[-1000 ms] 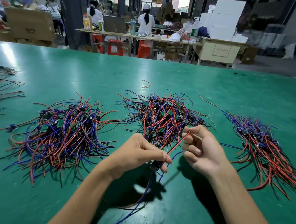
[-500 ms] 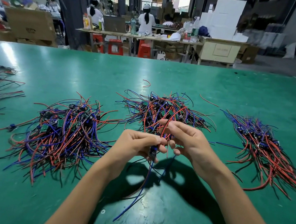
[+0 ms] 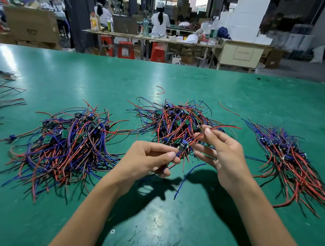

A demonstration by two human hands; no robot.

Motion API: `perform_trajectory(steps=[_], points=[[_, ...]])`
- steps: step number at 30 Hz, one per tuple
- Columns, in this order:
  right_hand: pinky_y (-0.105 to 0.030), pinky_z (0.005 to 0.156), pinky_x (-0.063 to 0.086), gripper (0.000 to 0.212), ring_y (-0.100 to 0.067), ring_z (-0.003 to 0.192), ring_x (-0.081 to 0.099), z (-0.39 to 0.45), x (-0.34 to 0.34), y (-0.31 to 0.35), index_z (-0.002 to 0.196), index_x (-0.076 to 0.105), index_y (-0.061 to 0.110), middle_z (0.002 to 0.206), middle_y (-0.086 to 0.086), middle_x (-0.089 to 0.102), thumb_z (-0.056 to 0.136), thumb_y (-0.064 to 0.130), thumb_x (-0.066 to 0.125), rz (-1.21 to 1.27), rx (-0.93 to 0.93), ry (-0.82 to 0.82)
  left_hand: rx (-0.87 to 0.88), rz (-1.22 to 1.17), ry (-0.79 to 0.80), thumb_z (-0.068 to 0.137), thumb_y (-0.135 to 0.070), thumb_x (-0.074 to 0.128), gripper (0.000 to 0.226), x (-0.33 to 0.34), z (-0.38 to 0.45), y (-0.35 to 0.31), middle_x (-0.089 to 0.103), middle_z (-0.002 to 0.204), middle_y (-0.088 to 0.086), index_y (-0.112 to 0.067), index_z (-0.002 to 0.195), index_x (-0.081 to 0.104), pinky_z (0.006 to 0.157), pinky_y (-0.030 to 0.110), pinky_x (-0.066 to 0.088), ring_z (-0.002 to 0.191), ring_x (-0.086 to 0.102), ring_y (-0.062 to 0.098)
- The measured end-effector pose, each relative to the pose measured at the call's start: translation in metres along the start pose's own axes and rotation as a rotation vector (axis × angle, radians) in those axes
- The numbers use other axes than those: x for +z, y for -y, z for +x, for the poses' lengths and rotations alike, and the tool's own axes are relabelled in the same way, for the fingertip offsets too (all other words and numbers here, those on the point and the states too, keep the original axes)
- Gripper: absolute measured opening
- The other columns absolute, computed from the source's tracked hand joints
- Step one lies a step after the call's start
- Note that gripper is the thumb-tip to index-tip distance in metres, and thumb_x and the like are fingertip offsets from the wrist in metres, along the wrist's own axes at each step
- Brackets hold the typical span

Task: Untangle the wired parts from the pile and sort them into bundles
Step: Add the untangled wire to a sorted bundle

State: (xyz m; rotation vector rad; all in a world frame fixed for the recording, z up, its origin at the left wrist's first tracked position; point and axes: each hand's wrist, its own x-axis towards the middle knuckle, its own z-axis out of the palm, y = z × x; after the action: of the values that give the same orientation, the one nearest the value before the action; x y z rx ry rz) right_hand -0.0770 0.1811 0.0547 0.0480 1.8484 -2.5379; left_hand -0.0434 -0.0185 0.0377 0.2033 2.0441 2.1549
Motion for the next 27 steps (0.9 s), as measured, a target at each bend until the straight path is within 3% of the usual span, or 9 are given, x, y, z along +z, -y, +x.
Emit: perform_trajectory(steps=[3, 6, 9, 12, 15, 18, 22, 27], points=[[-0.027, 0.063, 0.061, 0.009, -0.018, 0.079, 0.076, 0.001, 0.000, -0.001, 0.107, 0.064, 0.017, 0.098, -0.002, 0.077, 0.101, 0.020, 0.058, 0.135, 0.032, 0.061, 0.122, 0.087, -0.101, 0.095, -0.010, 0.067, 0.015, 0.002, 0.002, 0.001, 0.078, 0.089, 0.007, -0.013, 0.106, 0.076, 0.054, 0.023, 0.053, 0.056, 0.059, 0.011], [-0.029, 0.068, 0.061, 0.008, -0.016, 0.092, 0.076, 0.003, -0.002, -0.001, 0.105, 0.060, 0.022, 0.105, 0.002, 0.077, 0.098, 0.022, 0.058, 0.272, 0.066, 0.148, 0.483, 0.505, -0.342, 0.092, -0.012, 0.072, 0.015, 0.002, 0.006, 0.003, 0.078, 0.086, -0.006, -0.019, 0.103, 0.079, 0.061, 0.018, 0.049, 0.066, 0.063, 0.006], [-0.030, 0.073, 0.061, 0.006, -0.017, 0.102, 0.074, 0.004, -0.002, -0.005, 0.098, 0.060, 0.024, 0.106, 0.007, 0.076, 0.092, 0.026, 0.058, 0.381, 0.104, 0.241, 0.860, 0.878, -0.440, 0.091, 0.001, 0.067, 0.022, -0.001, 0.005, 0.006, 0.074, 0.095, 0.000, -0.010, 0.107, 0.078, 0.074, 0.021, 0.049, 0.084, 0.067, 0.012], [-0.032, 0.080, 0.061, 0.011, -0.017, 0.110, 0.071, 0.004, -0.001, -0.009, 0.095, 0.061, 0.028, 0.108, 0.012, 0.075, 0.096, 0.021, 0.053, 0.472, 0.135, 0.309, 1.019, 0.987, -0.499, 0.081, 0.018, 0.063, 0.039, -0.002, 0.004, 0.010, 0.073, 0.100, 0.005, -0.005, 0.109, 0.076, 0.079, 0.030, 0.053, 0.087, 0.064, 0.022], [-0.033, 0.081, 0.061, 0.012, -0.016, 0.112, 0.071, 0.004, -0.001, -0.013, 0.096, 0.059, 0.030, 0.110, 0.012, 0.075, 0.092, 0.021, 0.055, 0.524, 0.140, 0.323, 1.051, 1.010, -0.524, 0.071, 0.026, 0.063, 0.051, -0.001, 0.005, 0.011, 0.072, 0.102, 0.006, -0.004, 0.111, 0.075, 0.081, 0.032, 0.052, 0.089, 0.062, 0.023], [-0.033, 0.079, 0.061, 0.012, -0.018, 0.108, 0.072, 0.006, 0.000, -0.015, 0.100, 0.059, 0.029, 0.114, 0.006, 0.075, 0.092, 0.022, 0.056, 0.503, 0.103, 0.317, 1.030, 0.996, -0.528, 0.077, 0.022, 0.065, 0.045, -0.001, 0.004, 0.009, 0.072, 0.101, 0.005, -0.006, 0.111, 0.075, 0.082, 0.032, 0.052, 0.089, 0.062, 0.022], [-0.034, 0.074, 0.061, 0.027, -0.020, 0.097, 0.075, 0.006, 0.002, -0.019, 0.113, 0.059, 0.021, 0.115, -0.004, 0.075, 0.086, 0.018, 0.064, 0.343, 0.005, 0.304, 0.894, 0.921, -0.503, 0.093, 0.006, 0.061, 0.031, -0.002, 0.003, 0.009, 0.072, 0.100, 0.003, -0.012, 0.115, 0.073, 0.081, 0.035, 0.053, 0.090, 0.067, 0.023], [-0.027, 0.070, 0.061, 0.025, -0.026, 0.089, 0.077, 0.001, 0.009, -0.022, 0.106, 0.068, 0.012, 0.105, -0.013, 0.077, 0.083, 0.019, 0.071, 0.193, -0.070, 0.168, 0.696, 0.845, -0.425, 0.096, -0.010, 0.066, 0.030, -0.002, 0.005, 0.010, 0.074, 0.101, -0.003, -0.020, 0.124, 0.068, 0.083, 0.035, 0.052, 0.090, 0.068, 0.016]])
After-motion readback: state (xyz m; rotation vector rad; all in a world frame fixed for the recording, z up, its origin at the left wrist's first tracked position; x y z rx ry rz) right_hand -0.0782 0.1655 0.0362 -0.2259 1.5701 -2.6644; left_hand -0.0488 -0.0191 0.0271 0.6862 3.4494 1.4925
